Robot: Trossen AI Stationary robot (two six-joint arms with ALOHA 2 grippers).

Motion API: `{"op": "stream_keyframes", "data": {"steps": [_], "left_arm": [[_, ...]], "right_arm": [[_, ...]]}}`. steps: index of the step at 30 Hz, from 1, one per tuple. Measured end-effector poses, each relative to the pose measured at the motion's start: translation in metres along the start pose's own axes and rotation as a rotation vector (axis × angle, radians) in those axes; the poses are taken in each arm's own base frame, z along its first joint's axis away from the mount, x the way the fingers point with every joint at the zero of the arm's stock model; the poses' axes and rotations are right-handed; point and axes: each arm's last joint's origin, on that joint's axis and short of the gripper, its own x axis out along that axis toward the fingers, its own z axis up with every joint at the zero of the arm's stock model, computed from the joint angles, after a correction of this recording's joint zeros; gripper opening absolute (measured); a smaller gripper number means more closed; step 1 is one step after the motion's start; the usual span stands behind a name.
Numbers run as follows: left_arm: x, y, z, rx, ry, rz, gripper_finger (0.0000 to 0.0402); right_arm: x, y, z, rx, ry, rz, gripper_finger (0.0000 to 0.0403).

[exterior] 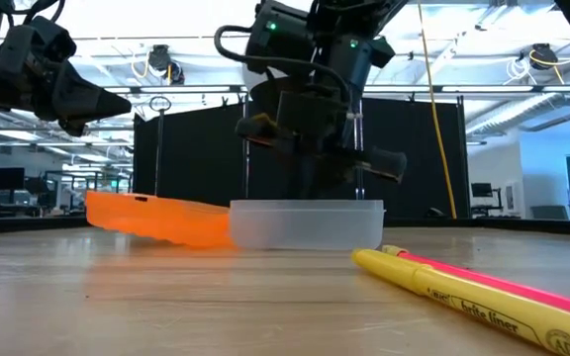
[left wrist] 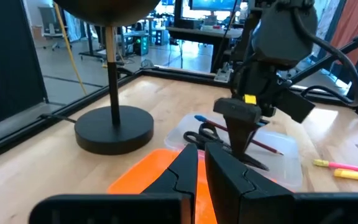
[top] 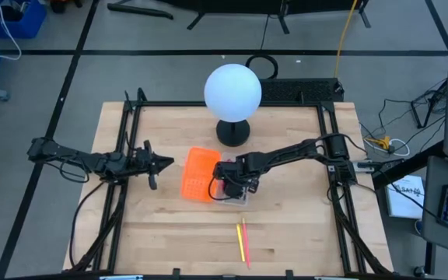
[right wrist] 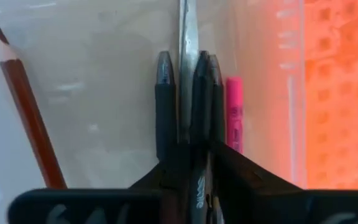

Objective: Pick & place school supplies into a supply box
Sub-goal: Put the black pen into the supply box, then put the pink pencil into the supply box

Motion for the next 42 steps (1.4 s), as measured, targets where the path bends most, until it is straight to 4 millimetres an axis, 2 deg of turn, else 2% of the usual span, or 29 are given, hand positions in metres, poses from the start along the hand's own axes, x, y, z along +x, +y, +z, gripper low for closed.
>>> {"op": "stream_keyframes", "data": {"steps": [7, 13, 17, 21, 25, 27, 32, 38, 42], "left_arm": [[0.0, 0.0, -0.001, -0.041, 0.015, -0.004, 0.0035], [0.0, 0.0, -0.003, -0.031, 0.034, 0.002, 0.0035], [0.0, 0.001, -0.003, -0.031, 0.031, 0.014, 0.0035], [0.0, 0.004, -0.004, -0.018, 0.025, 0.105, 0.0035], [-0.001, 0.007, -0.003, -0.046, -0.002, 0.224, 0.0035], [-0.001, 0.007, -0.003, -0.05, -0.003, 0.245, 0.0035], [-0.001, 0.008, -0.006, -0.045, 0.024, 0.234, 0.0035], [-0.001, 0.008, -0.006, -0.065, 0.025, 0.233, 0.0035], [-0.001, 0.006, -0.007, -0.065, 0.037, 0.183, 0.0035]], "right_arm": [[-0.011, 0.004, 0.012, -0.06, 0.093, -0.062, 0.0112], [-0.039, 0.008, 0.033, -0.031, 0.159, -0.198, 0.013], [-0.077, 0.014, 0.05, 0.239, 0.068, -0.318, 0.0127], [-0.115, 0.02, 0.063, 0.622, -0.207, -0.277, 0.0113], [-0.14, 0.029, 0.074, 0.993, -0.355, -0.224, 0.0095], [-0.148, 0.039, 0.085, 1.092, -0.395, -0.182, 0.0086], [-0.155, 0.081, 0.126, 1.134, -0.411, -0.088, 0.0052], [-0.153, 0.123, 0.163, 1.177, -0.387, -0.23, 0.0004], [-0.154, 0.145, 0.178, 1.033, -0.402, -0.316, 0.001]]}}
